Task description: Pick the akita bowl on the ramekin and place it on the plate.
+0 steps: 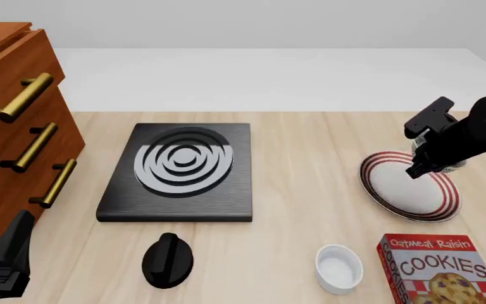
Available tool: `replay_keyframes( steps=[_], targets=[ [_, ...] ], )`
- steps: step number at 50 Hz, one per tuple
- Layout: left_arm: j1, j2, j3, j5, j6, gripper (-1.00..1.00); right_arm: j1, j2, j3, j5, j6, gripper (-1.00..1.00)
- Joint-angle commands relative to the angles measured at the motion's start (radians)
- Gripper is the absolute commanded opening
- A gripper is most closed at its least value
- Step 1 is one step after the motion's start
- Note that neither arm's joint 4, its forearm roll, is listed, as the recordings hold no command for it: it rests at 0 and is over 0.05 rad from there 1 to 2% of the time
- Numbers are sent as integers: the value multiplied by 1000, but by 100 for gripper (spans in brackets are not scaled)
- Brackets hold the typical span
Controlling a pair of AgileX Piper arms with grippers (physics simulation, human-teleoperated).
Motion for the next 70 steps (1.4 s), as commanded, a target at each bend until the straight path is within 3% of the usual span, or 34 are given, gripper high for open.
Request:
replay_keyframes(
  steps=[1, 13, 18, 32, 67, 68, 70],
  targets=[
    [0, 0, 0, 0, 0, 100, 15, 70, -55, -17, 9, -100],
    [0, 0, 0, 0, 0, 100, 25, 121, -40, -55, 11, -100],
    [0, 0, 0, 0, 0, 100, -8, 145, -1, -101, -27, -100],
    [0, 0, 0, 0, 0, 100, 28, 187, 23, -150, 16, -100],
    [0, 0, 0, 0, 0, 100, 60, 218, 67, -197, 59, -100],
    [0, 0, 0, 0, 0, 100, 54, 214, 68, -199, 51, 100],
    [0, 0, 0, 0, 0, 100, 40, 209, 67, -197, 45, 100]
  ],
)
